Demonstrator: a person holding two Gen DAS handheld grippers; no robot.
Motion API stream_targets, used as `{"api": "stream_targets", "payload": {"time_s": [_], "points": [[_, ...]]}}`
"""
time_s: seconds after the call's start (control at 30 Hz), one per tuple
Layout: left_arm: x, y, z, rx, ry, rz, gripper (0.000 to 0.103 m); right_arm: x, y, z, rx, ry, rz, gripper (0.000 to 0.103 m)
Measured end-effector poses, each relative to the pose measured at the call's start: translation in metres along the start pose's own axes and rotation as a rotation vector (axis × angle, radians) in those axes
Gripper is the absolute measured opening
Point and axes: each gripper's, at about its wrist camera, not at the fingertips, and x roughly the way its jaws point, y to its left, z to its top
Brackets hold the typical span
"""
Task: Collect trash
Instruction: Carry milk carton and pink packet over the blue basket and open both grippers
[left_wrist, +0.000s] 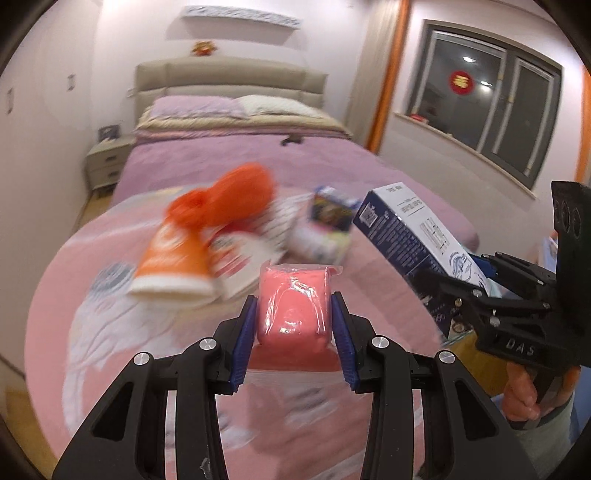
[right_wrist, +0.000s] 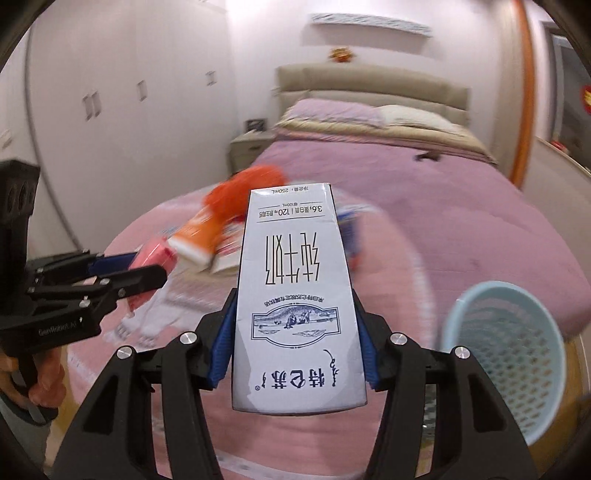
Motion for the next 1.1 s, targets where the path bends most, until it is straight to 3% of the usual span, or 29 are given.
{"api": "stream_targets", "payload": {"time_s": [0.33,0.47,0.6,0.77,1.0,1.03,1.07,1.1], "points": [[0.062,-0.102,0.046,0.143,0.027,-0.186,0.038,-0.027,-0.108,0.001,0.174,-0.046,-0.189,0.052],[0.090,-0.149,0.056,0.225,0.028,-0.163,0.038,-0.035,-0.145,-0.005,0.243,-0.046,-0.266,0.052],[0.114,-0.188,0.059,0.276,0.037,-0.201,0.038,-0.040,-0.186,-0.017,0.335,-0.031,-0.331,0.052],[0.149,-0.213,0.060,0.288,0.082,-0.252,0.038,-0.038,-0.230,-0.037,0.449,0.005,-0.393,0.052],[0.193,-0.223,0.056,0.252,0.148,-0.295,0.039,-0.020,-0.261,-0.058,0.545,0.076,-0.428,0.052],[0.197,-0.224,0.055,0.246,0.148,-0.306,0.046,-0.019,-0.265,-0.060,0.554,0.084,-0.433,0.053],[0.198,-0.223,0.054,0.240,0.146,-0.311,0.062,-0.016,-0.270,-0.062,0.566,0.093,-0.442,0.054],[0.197,-0.221,0.052,0.233,0.137,-0.307,0.069,-0.013,-0.273,-0.065,0.578,0.109,-0.451,0.060]]}}
